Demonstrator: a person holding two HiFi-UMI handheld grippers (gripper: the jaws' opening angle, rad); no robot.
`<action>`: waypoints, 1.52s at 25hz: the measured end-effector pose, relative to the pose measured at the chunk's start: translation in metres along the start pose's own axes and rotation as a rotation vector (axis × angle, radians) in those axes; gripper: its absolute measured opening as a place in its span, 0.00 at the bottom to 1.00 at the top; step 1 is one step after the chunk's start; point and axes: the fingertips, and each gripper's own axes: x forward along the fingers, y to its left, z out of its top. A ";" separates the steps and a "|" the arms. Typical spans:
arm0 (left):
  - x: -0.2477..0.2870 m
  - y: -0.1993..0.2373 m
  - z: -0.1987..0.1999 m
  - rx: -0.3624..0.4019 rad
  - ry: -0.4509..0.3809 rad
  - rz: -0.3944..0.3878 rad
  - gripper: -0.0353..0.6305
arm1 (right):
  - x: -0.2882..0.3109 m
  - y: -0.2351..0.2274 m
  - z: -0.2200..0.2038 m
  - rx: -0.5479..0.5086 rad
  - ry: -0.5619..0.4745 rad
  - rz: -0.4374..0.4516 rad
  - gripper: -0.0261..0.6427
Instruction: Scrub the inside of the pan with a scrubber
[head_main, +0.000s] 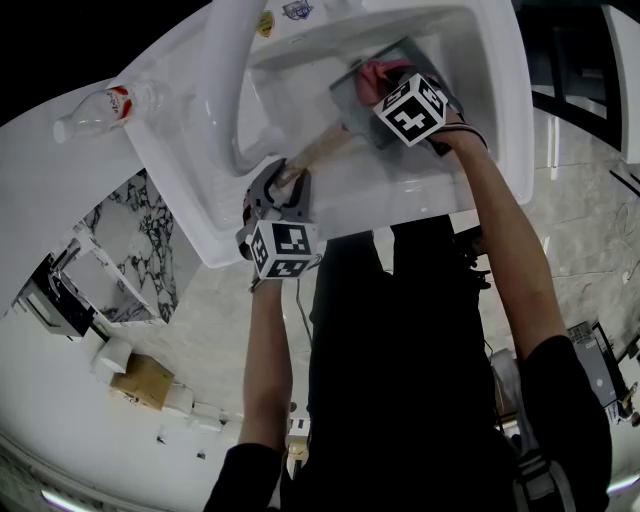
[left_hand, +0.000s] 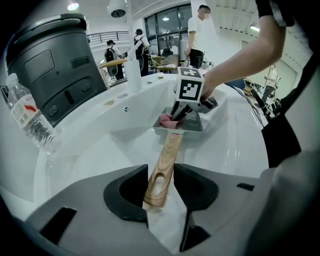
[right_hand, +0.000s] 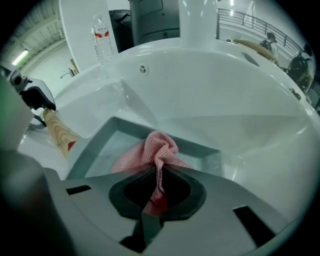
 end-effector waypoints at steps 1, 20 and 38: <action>0.000 0.000 0.000 0.002 0.001 0.001 0.32 | 0.001 -0.008 -0.001 0.000 0.002 -0.030 0.08; 0.005 -0.004 -0.004 0.088 0.038 -0.007 0.31 | 0.014 0.008 0.040 -0.069 -0.077 -0.114 0.09; 0.007 -0.004 -0.004 0.110 0.038 -0.014 0.30 | 0.017 0.025 0.057 -0.016 -0.099 -0.024 0.11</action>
